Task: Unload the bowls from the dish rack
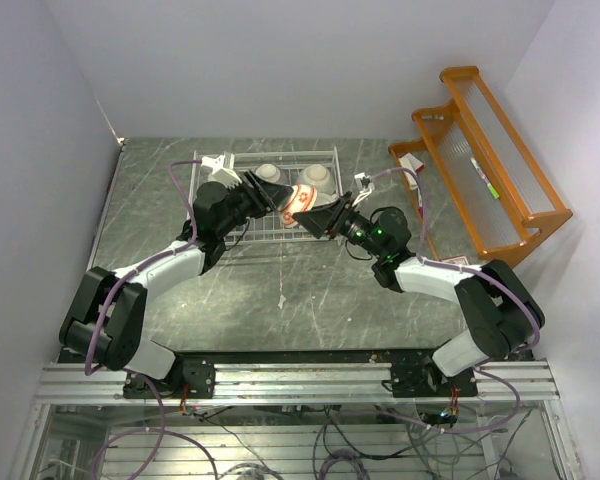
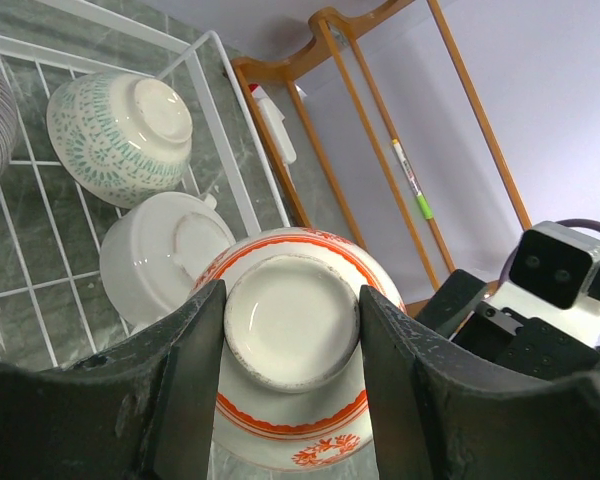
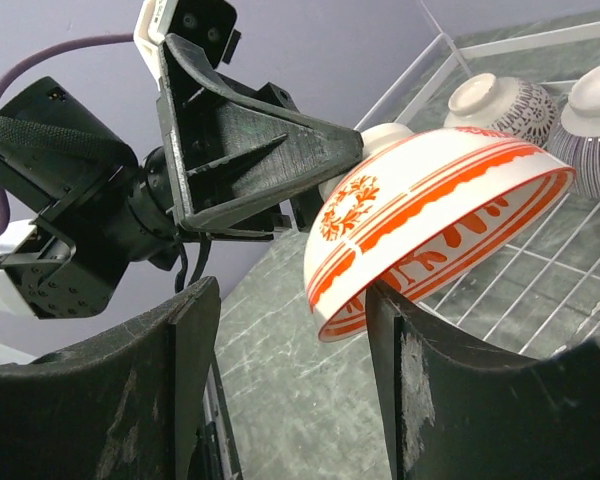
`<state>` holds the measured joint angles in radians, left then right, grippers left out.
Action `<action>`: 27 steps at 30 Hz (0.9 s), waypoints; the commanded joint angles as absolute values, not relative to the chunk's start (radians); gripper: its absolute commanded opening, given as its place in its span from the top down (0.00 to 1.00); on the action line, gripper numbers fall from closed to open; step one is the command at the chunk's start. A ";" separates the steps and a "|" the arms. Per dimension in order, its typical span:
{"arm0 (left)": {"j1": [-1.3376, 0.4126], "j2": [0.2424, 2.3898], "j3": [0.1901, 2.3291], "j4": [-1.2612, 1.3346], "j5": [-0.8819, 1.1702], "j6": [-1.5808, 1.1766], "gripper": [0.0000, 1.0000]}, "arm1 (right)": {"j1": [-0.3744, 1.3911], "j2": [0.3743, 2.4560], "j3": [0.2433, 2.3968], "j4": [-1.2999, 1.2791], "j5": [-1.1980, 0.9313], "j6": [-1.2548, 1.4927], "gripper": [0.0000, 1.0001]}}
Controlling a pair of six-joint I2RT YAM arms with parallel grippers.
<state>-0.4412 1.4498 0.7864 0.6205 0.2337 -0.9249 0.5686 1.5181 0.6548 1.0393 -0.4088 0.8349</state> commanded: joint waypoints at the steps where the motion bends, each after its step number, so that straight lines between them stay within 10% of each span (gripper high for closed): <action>1: -0.436 1.425 0.793 0.742 0.277 -0.963 0.93 | 0.563 1.545 0.681 1.136 -0.432 0.873 0.41; 18: -0.435 1.413 0.761 0.762 0.282 -0.976 0.93 | 0.560 1.548 0.712 1.033 -0.400 0.818 1.00; 27: -0.436 1.284 0.707 0.652 0.177 -0.904 0.38 | 0.561 1.460 0.783 0.776 -0.367 0.681 1.00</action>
